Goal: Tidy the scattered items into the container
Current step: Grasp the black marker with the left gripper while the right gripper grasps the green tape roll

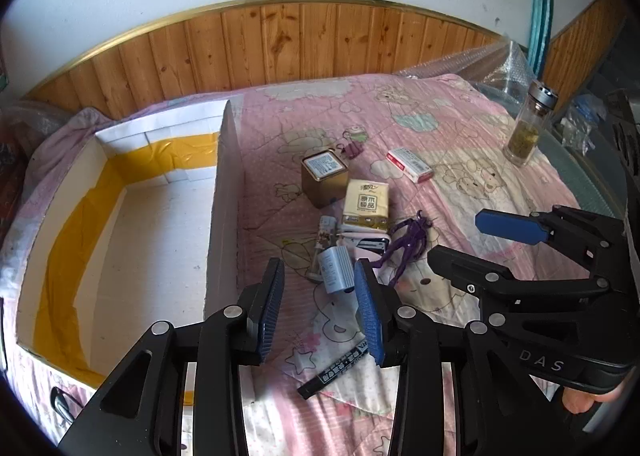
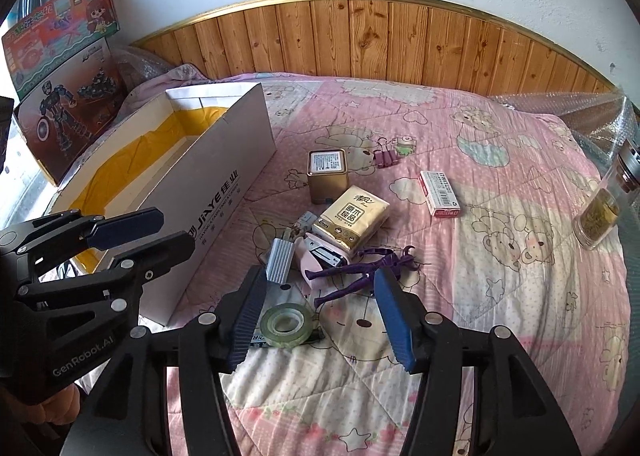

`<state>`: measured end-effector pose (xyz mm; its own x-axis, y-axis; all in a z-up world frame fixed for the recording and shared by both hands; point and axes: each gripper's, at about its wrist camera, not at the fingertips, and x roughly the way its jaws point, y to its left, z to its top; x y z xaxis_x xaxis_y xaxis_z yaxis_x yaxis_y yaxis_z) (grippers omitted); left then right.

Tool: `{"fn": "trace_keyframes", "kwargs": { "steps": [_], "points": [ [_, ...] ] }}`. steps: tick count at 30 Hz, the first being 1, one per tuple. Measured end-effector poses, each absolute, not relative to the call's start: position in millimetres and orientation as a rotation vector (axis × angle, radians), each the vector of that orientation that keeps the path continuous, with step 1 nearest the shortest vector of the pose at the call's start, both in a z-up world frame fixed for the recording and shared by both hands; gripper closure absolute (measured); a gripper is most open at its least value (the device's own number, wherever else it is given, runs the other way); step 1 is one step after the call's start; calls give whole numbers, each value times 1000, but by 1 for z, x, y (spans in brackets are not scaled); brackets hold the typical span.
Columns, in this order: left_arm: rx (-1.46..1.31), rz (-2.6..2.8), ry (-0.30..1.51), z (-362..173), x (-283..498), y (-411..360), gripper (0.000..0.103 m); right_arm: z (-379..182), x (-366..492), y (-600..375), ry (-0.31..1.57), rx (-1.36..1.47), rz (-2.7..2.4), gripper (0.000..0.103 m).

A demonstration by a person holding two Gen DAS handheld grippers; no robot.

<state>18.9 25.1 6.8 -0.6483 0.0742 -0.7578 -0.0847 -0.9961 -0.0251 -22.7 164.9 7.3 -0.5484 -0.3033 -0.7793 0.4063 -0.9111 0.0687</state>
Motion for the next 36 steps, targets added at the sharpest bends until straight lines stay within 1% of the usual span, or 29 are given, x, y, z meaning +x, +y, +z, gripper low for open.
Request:
{"fn": "trace_keyframes", "kwargs": {
  "steps": [12, 18, 23, 25, 27, 29, 31, 33, 36],
  "points": [
    [-1328, 2584, 84, -15, 22, 48, 62, -7, -38, 172, 140, 1255, -2429, 44],
    [-1446, 2468, 65, -48, 24, 50, 62, -22, -47, 172, 145, 1302, -2402, 43],
    [-1572, 2427, 60, -82, 23, 40, 62, -47, -56, 176, 54, 1409, -2284, 44],
    [-1599, 2418, 67, -91, 23, 37, 62, -58, -58, 173, 37, 1449, -2225, 47],
    [-1608, 2405, 69, -96, 23, 35, 62, -66, -57, 167, 56, 1472, -2190, 51],
    [-1605, 2398, 63, -98, 23, 36, 62, -72, -56, 161, 82, 1485, -2171, 54],
    [-1602, 2392, 58, -99, 21, 36, 62, -78, -56, 157, 95, 1502, -2145, 59],
    [-1602, 2388, 62, -101, 19, 37, 62, -86, -55, 154, 96, 1532, -2116, 66],
    [-1594, 2390, 80, -104, 15, 39, 62, -96, -56, 149, 105, 1557, -2091, 67]
  ]
}}
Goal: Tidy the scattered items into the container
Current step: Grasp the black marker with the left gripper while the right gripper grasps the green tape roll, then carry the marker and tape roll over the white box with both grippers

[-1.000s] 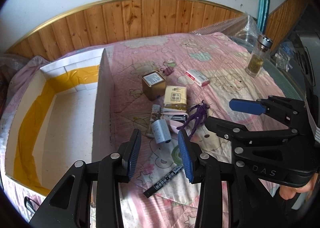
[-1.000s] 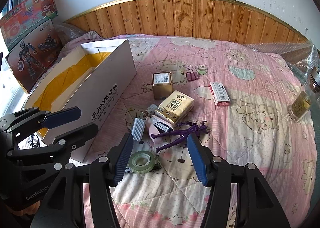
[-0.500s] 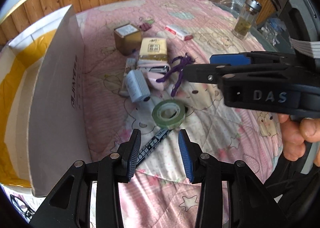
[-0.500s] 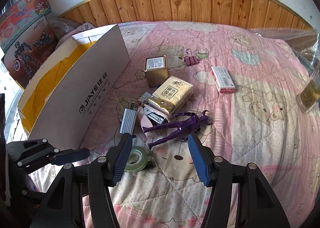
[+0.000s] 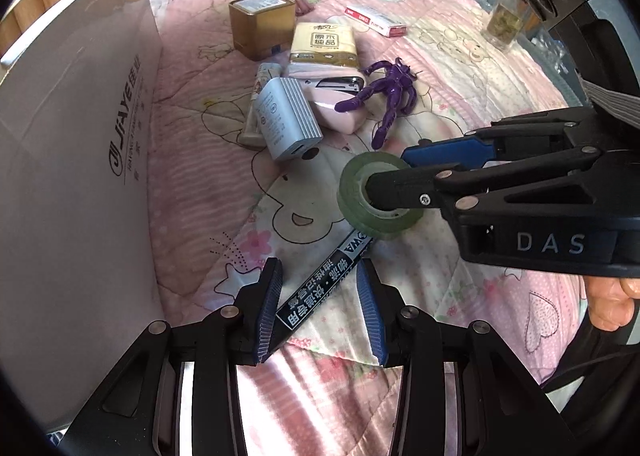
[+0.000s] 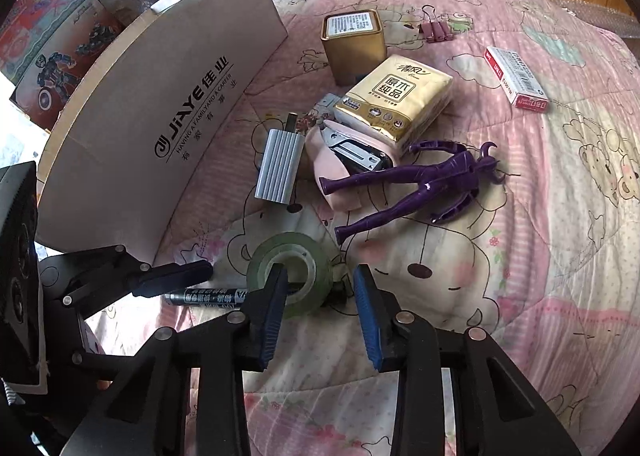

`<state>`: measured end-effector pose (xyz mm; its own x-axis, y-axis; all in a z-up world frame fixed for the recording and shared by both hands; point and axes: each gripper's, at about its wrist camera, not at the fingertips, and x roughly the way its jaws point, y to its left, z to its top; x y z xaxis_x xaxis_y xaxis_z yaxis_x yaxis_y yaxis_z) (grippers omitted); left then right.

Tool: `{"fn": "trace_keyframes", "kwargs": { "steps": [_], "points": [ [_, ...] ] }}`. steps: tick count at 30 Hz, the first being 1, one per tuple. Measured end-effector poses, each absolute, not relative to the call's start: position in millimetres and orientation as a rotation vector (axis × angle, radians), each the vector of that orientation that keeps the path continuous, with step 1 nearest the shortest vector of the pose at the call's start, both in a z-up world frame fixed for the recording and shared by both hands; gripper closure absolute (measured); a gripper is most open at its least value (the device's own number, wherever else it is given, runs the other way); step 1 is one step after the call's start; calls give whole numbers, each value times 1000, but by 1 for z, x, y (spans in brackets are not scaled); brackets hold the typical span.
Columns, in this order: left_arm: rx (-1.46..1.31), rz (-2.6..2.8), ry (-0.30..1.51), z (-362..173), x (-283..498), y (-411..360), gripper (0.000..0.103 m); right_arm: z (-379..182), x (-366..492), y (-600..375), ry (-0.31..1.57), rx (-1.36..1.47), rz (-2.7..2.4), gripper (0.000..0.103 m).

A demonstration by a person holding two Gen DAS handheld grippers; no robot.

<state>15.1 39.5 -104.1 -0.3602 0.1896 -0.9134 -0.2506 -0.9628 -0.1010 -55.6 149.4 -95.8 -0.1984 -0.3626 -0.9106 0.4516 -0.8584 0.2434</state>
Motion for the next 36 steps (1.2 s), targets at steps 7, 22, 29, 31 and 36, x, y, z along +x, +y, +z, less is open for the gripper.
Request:
{"fn": "trace_keyframes", "kwargs": {
  "steps": [7, 22, 29, 31, 36],
  "points": [
    [-1564, 2393, 103, -103, 13, 41, 62, -106, -54, 141, 120, 1554, -2069, 69],
    [-1540, 2406, 171, -101, 15, 50, 87, -101, -33, 151, 103, 1517, -2099, 86],
    [-1544, 2422, 66, -90, 13, 42, 89, -95, -28, 155, 48, 1476, -2142, 86],
    [-1535, 2429, 27, -84, 13, 39, 89, -86, -44, 159, 19, 1463, -2149, 86],
    [-1523, 2452, -53, -70, 14, 33, 89, -53, -58, 172, -97, 1405, -2160, 86]
  ]
}}
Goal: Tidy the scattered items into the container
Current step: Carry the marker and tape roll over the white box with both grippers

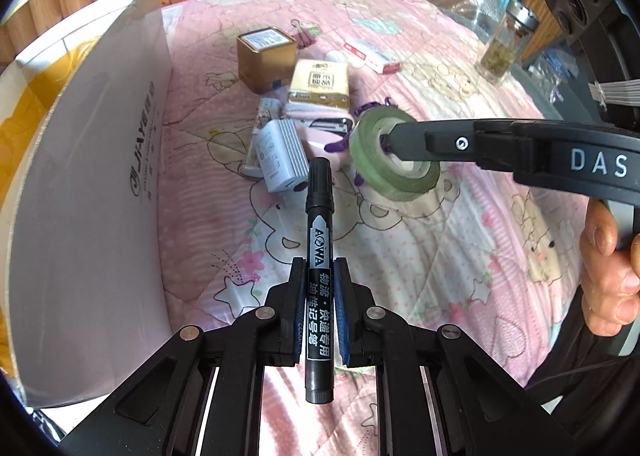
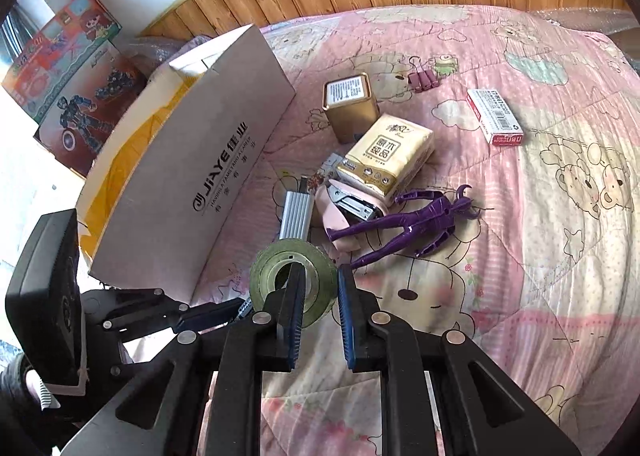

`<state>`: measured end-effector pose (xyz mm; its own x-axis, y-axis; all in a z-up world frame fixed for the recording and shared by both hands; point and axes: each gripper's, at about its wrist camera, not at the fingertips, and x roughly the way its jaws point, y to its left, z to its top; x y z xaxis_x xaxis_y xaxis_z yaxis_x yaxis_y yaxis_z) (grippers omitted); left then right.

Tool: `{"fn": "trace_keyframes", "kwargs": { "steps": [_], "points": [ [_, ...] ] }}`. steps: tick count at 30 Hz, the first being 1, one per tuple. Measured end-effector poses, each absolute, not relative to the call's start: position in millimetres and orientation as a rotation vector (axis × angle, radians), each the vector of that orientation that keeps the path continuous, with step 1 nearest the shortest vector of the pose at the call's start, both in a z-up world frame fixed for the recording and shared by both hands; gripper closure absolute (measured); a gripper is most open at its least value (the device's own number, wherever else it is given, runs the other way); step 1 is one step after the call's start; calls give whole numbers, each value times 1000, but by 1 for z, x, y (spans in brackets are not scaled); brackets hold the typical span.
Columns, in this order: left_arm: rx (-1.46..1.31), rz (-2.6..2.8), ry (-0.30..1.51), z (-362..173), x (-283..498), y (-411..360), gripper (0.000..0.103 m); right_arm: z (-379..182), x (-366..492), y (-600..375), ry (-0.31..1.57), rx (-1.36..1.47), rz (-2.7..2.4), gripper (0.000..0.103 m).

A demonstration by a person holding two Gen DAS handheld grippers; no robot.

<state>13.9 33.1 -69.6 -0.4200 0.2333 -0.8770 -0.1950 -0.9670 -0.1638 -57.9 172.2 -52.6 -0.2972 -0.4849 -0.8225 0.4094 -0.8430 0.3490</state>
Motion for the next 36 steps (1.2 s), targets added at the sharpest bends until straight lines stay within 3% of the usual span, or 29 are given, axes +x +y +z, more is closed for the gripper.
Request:
{"fn": "trace_keyframes", "kwargs": {
  "steps": [20, 36],
  "points": [
    [-1382, 2653, -306, 0, 3, -10, 89, 17, -51, 163, -219, 1218, -2202, 86],
    [-1292, 2736, -508, 33, 2, -65, 89, 25, -43, 126, -190, 1188, -2196, 86]
  ]
}}
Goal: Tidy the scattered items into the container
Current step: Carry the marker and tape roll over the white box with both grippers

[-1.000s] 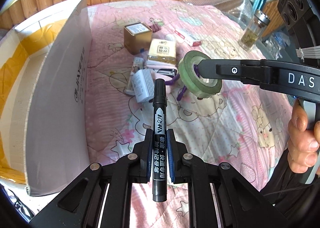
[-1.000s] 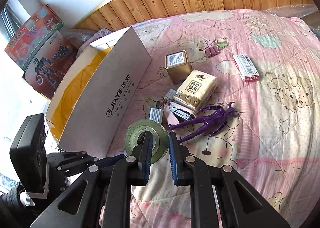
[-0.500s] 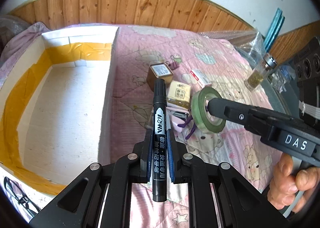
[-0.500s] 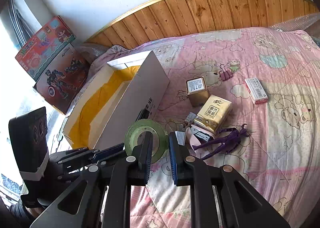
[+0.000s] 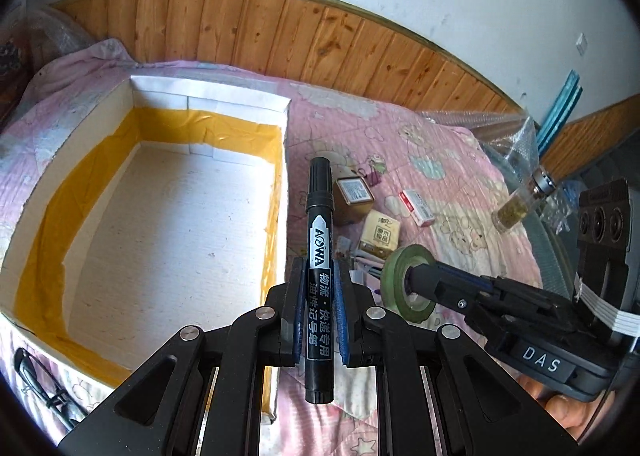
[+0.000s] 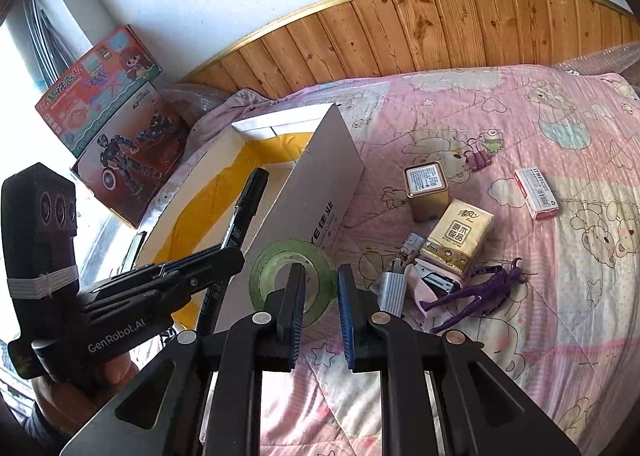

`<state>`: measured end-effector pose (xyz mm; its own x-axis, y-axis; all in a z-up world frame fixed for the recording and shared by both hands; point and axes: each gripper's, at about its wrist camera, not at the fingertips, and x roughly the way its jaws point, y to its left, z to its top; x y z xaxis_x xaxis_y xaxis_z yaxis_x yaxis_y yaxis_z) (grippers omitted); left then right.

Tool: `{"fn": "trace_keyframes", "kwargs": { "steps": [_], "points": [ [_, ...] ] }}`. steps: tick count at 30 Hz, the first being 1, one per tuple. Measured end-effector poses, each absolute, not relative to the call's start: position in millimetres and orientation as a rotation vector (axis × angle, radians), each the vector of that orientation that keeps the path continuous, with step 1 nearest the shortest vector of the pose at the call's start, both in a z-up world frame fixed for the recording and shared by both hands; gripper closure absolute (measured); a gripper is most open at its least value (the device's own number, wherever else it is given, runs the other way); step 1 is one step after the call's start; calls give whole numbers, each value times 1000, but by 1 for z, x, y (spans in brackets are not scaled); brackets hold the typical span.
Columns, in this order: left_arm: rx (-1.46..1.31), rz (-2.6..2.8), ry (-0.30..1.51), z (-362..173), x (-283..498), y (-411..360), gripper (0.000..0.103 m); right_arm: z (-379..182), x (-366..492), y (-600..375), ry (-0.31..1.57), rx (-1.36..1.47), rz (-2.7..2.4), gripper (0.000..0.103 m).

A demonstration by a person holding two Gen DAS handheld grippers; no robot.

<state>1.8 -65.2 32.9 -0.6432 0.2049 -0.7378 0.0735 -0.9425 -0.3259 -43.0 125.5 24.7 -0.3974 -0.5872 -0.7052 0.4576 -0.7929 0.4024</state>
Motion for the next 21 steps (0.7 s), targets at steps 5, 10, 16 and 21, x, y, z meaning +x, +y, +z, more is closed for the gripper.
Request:
{"fn": "trace_keyframes", "kwargs": {
  "steps": [5, 10, 16, 21],
  "points": [
    [-1253, 2750, -575, 43, -1, -83, 89, 36, -37, 103, -161, 1151, -2181, 86],
    [-1204, 2775, -641, 55, -7, -106, 89, 50, -35, 80, -117, 1109, -2180, 86],
    [-1167, 2801, -710, 62, -11, -134, 89, 58, -37, 58, -83, 1094, -2182, 86],
    [-1166, 2803, -769, 63, -20, -153, 89, 61, -43, 42, -58, 1094, -2185, 86]
  ]
}}
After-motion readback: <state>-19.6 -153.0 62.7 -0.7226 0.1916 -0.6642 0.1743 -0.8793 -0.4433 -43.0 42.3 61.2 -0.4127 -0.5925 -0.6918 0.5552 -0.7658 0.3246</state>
